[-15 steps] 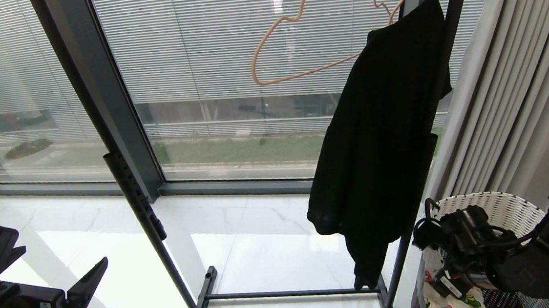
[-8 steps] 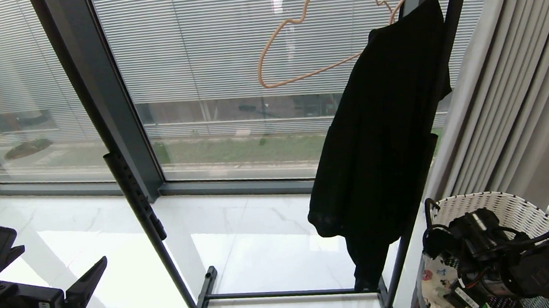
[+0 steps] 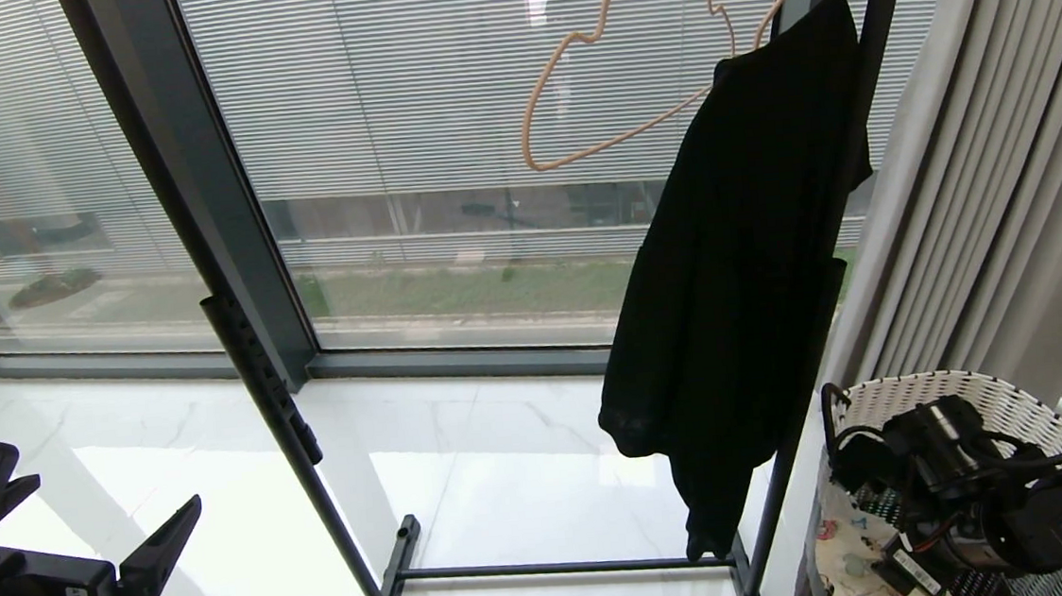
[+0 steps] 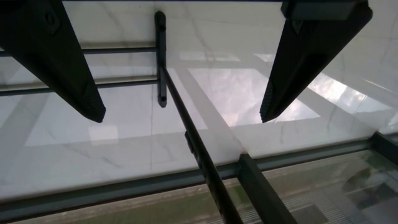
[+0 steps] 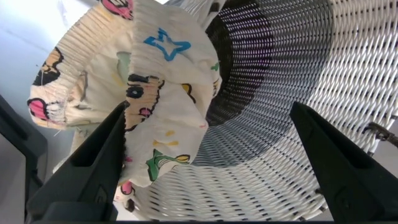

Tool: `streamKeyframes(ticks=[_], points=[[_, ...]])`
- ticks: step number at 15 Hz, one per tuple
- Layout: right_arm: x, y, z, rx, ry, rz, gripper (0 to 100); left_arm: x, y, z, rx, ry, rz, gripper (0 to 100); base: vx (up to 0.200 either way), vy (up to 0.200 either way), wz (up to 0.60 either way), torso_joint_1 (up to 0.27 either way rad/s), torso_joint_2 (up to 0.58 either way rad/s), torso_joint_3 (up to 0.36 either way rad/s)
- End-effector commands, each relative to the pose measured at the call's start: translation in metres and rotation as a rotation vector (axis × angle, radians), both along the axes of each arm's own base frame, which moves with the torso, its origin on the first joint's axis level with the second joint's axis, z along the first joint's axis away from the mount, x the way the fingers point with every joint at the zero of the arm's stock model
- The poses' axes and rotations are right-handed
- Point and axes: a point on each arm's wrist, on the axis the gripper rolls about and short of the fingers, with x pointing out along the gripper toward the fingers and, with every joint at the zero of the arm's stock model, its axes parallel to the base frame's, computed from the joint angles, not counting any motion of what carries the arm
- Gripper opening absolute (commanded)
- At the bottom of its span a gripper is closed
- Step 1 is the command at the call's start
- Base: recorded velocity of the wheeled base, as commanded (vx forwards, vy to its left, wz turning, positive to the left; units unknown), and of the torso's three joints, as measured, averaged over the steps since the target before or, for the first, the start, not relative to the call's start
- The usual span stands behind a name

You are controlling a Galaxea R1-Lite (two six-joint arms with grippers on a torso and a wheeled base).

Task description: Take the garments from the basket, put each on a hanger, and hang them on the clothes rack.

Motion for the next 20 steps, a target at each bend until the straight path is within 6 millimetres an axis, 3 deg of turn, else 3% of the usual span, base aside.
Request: streamKeyframes(ticks=[1, 6, 10, 14, 20], points=[[-0.001, 0.0, 0.001, 0.006, -0.005, -0.006, 0, 0.0, 0.0, 0.001, -0.001, -0.006, 0.001, 100, 0.0, 0.0, 0.0, 0.0, 0.0, 0.0], [-0.002, 0.001, 0.008, 0.049, -0.04, -0.047, 0, -0.001, 0.0, 0.001, -0.001, -0.011, 0.001, 100, 0.0, 0.0, 0.0, 0.0, 0.0, 0.0], [-0.006, 0.0, 0.033, 0.118, -0.143, -0.085, 0, -0.001, 0.0, 0.002, -0.002, -0.015, -0.001, 100, 0.0, 0.0, 0.0, 0.0, 0.0, 0.0], [-0.02, -0.005, 0.076, 0.193, -0.307, -0.091, 0, -0.002, -0.001, 0.004, -0.007, -0.021, -0.018, 100, 0.0, 0.0, 0.0, 0.0, 0.0, 0.0], [-0.034, -0.01, 0.129, 0.278, -0.52, -0.081, 0, -0.004, -0.023, 0.014, -0.03, -0.052, -0.217, 100, 0.0, 0.0, 0.0, 0.0, 0.0, 0.0]])
